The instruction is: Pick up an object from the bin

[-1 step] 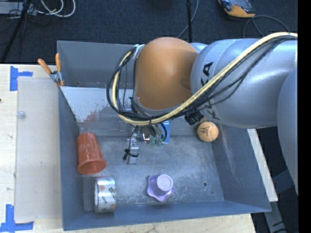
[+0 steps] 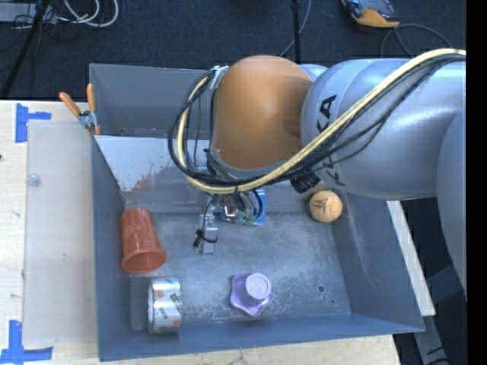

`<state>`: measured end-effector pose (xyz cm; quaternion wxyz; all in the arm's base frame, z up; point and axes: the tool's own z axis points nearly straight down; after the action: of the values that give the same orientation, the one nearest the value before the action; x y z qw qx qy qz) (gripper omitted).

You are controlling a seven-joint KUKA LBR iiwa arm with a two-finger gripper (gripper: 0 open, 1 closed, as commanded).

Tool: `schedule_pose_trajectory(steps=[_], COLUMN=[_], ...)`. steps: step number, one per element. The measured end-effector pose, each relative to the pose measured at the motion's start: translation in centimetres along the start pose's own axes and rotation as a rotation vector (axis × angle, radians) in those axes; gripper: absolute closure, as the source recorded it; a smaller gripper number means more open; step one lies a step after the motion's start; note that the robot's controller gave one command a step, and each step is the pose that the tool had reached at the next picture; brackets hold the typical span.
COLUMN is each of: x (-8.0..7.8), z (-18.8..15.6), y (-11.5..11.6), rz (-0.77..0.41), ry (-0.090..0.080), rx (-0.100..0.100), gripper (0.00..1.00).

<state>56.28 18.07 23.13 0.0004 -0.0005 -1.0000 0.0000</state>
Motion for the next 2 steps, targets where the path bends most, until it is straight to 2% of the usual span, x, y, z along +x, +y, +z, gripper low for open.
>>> schedule_pose_trajectory(steps=[1, 2], x=[1.1, 4.0], z=[4.2, 6.7], y=[1.3, 4.8], rz=[-0.091, -0.329], ry=[0.0, 0.003], rx=[0.0, 0.001], gripper=[0.0, 0.0])
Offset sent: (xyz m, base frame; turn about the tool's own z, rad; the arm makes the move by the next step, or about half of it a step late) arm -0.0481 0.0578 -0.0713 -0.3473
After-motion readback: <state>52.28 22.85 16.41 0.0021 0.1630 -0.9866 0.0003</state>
